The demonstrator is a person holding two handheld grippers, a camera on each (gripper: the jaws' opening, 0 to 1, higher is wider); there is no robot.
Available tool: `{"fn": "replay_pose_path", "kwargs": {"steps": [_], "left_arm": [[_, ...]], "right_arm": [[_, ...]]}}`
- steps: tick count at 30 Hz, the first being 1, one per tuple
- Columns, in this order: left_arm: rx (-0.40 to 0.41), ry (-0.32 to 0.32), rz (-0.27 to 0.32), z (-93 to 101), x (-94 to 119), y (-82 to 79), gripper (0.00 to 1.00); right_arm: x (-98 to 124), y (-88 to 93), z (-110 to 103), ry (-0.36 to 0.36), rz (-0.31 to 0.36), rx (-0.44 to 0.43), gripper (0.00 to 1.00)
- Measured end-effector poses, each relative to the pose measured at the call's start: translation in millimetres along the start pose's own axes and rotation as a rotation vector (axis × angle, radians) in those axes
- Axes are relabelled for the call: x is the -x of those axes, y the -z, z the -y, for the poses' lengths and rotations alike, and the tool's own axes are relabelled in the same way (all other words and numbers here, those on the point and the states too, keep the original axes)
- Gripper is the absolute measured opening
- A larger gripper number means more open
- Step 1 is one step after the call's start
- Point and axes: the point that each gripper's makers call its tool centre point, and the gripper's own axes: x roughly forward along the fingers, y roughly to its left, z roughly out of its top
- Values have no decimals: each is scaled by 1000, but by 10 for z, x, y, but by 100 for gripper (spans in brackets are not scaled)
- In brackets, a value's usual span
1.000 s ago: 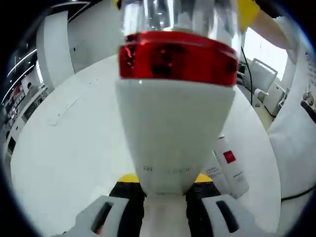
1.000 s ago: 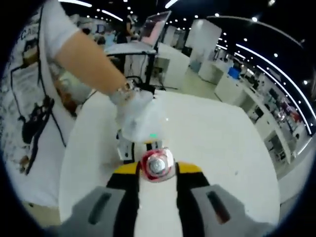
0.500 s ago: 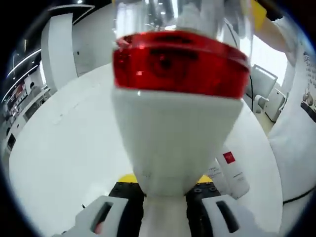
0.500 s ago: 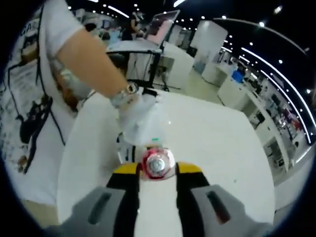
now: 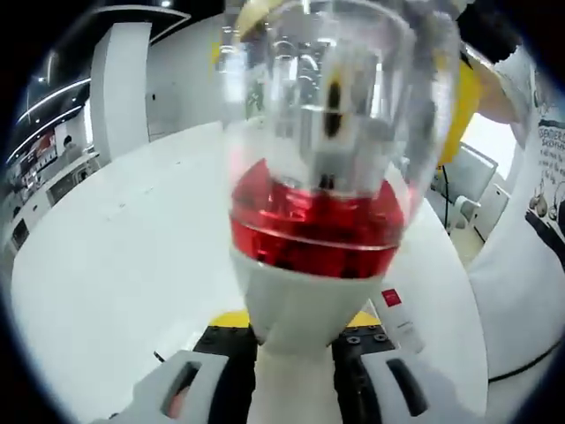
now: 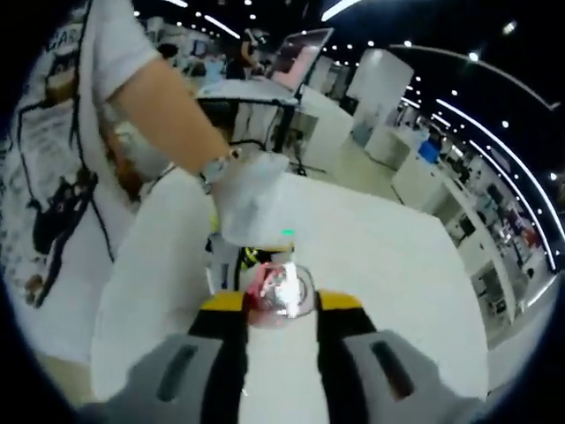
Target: Arrange the skincare products in the storage area until every visible bottle or jar stands upright without overlapping.
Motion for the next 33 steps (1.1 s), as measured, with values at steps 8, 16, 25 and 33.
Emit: {"fn": "replay_pose_path", "kwargs": {"steps": [8,16,25,33], "left_arm": [[26,7,33,29,44,-28,35],[23,-30,50,28,80,-5,34],[96,-88,100,-21,178,22,35],[173,-128,148,-18,247,41,36]], "right_arm": [[-69,260,-56,156,93,-239,42],[-277,681,-279,240,82,-492,24],[-263,710,-249,296,108,-561,14],[-248,800,-127,407,71,-594,9]]}}
